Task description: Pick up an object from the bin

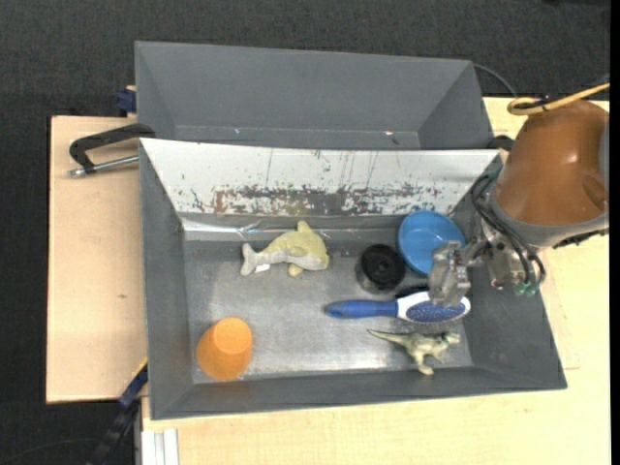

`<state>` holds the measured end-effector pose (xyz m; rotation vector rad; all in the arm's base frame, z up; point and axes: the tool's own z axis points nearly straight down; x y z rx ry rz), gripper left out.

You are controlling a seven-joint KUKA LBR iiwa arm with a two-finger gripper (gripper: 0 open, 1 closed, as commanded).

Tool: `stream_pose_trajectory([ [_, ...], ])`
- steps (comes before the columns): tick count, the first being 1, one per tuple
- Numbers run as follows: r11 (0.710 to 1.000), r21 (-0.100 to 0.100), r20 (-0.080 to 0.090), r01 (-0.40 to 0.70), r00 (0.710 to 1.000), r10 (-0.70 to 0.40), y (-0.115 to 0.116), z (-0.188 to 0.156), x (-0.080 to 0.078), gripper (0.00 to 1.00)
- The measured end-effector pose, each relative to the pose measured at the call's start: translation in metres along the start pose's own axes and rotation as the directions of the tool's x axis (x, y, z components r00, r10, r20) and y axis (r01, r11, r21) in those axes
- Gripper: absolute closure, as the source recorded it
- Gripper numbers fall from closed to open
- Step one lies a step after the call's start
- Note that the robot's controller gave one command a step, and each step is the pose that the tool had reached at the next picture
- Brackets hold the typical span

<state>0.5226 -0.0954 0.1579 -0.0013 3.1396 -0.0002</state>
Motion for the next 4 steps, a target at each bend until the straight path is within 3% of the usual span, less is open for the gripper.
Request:
stream_pose_trajectory([
  [1, 1.000, 0.000, 0.000, 0.000, 1.000, 0.000, 0.000, 0.000, 0.000, 0.00],
  [2, 0.994, -0.002, -0.002, -0.109, 0.994, 0.109, 0.011, 0.069, 0.002, 0.00],
  [3, 0.994, -0.001, 0.000, -0.108, 0.994, 0.108, 0.010, 0.067, 0.002, 1.00],
  [4, 0.984, 0.000, 0.005, 0.179, 0.984, -0.179, 0.024, 0.040, -0.010, 1.00],
])
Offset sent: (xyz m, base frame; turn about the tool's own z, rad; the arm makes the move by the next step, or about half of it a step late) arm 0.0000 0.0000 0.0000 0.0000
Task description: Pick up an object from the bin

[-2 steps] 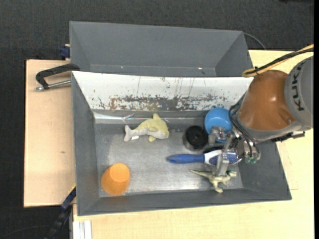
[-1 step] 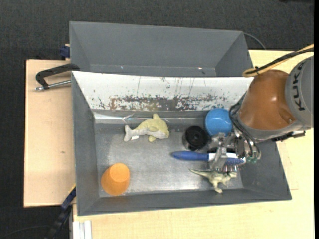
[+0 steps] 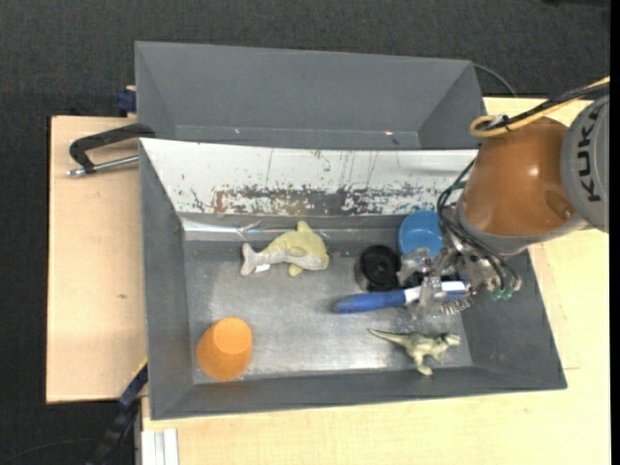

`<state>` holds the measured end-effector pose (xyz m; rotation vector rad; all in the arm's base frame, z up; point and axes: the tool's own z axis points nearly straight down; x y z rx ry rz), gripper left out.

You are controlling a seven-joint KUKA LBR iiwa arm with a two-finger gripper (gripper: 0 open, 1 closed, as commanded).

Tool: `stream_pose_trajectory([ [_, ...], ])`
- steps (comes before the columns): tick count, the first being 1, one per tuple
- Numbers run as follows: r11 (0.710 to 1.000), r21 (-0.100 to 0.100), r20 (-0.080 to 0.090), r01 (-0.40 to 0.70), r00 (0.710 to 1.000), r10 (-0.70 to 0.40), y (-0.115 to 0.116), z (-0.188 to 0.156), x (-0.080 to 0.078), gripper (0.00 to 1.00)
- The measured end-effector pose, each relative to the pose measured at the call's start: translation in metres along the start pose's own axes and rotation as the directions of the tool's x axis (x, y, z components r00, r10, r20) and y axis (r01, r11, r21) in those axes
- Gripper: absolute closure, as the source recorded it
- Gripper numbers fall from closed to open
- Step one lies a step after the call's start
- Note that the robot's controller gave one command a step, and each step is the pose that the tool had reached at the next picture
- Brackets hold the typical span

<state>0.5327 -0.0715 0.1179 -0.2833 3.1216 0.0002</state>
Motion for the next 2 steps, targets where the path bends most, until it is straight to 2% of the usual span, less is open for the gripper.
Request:
stream_pose_trajectory([
  [1, 1.000, 0.000, -0.002, -0.001, 1.000, 0.001, 0.000, 0.000, 0.000, 0.00],
  [2, 1.000, 0.005, 0.021, 0.006, 1.000, -0.006, 0.013, 0.042, 0.003, 0.00],
])
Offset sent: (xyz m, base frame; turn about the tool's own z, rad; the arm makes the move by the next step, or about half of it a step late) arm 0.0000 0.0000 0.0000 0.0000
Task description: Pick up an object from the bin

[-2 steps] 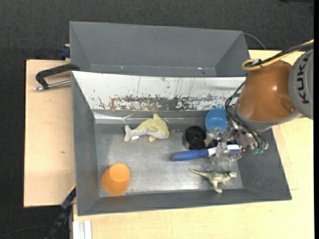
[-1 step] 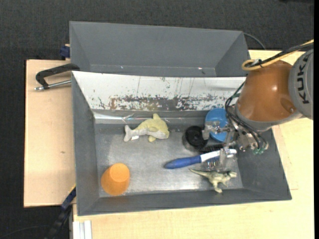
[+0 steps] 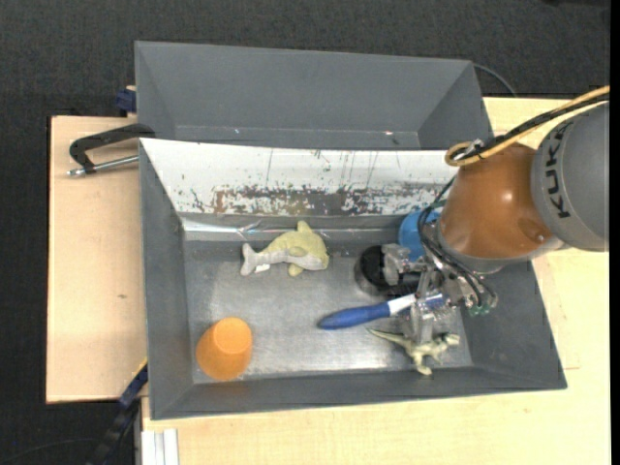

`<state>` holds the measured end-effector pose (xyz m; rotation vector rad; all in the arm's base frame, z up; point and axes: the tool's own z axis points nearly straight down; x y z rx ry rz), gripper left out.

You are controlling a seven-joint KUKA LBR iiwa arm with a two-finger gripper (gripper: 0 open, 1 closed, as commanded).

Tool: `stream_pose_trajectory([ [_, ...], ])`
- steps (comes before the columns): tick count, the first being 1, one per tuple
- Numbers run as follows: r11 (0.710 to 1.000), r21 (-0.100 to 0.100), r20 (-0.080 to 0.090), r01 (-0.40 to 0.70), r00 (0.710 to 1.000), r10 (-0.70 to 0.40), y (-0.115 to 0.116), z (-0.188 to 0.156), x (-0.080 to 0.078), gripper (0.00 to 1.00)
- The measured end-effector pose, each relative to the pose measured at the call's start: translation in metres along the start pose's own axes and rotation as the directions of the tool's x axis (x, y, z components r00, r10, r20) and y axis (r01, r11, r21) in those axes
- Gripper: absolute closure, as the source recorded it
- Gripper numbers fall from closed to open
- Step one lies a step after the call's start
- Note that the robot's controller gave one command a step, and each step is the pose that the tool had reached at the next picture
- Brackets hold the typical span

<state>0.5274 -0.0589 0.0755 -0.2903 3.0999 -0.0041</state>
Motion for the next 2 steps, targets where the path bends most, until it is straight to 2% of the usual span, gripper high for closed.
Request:
stream_pose_trajectory([
  [1, 1.000, -0.001, -0.006, 0.002, 1.000, -0.002, 0.000, -0.003, 0.001, 1.00],
  [2, 0.999, -0.008, -0.022, 0.042, 0.999, -0.042, -0.017, -0.001, -0.039, 1.00],
])
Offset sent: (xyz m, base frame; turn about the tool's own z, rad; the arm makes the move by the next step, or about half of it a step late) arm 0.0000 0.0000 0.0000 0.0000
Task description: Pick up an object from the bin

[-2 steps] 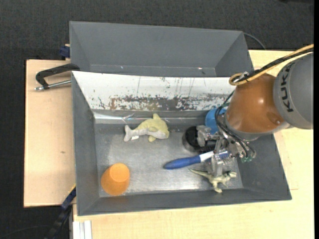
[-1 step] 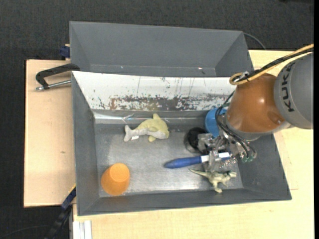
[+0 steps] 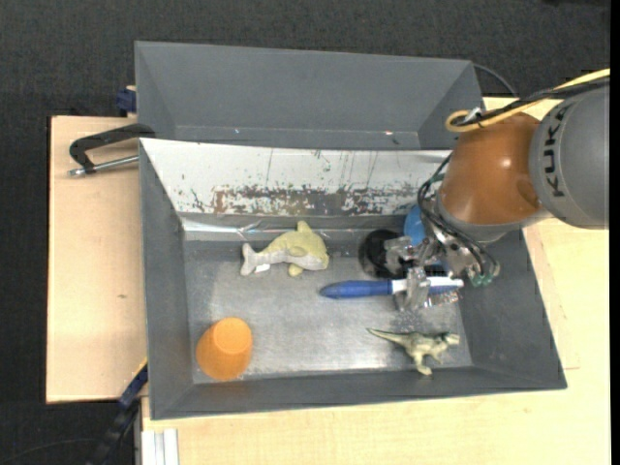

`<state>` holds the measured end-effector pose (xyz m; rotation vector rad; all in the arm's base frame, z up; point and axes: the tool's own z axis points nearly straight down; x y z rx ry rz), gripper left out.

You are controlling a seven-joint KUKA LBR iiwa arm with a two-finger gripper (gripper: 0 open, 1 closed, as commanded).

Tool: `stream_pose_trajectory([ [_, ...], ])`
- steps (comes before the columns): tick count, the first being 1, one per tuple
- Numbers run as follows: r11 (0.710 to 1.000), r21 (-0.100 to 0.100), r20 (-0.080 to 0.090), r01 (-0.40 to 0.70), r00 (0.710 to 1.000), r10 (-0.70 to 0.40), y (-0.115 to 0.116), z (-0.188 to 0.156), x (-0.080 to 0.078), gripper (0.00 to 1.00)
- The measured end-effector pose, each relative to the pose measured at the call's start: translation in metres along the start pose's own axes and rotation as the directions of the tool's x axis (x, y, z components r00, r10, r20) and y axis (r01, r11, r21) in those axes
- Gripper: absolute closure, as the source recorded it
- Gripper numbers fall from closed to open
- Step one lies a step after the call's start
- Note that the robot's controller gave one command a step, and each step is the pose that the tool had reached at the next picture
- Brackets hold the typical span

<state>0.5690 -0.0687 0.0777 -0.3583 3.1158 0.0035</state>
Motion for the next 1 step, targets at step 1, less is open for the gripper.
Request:
stream_pose_trajectory([
  [1, 1.000, 0.005, 0.008, 0.015, 1.000, -0.016, 0.0053, -0.1439, 0.0078, 1.00],
])
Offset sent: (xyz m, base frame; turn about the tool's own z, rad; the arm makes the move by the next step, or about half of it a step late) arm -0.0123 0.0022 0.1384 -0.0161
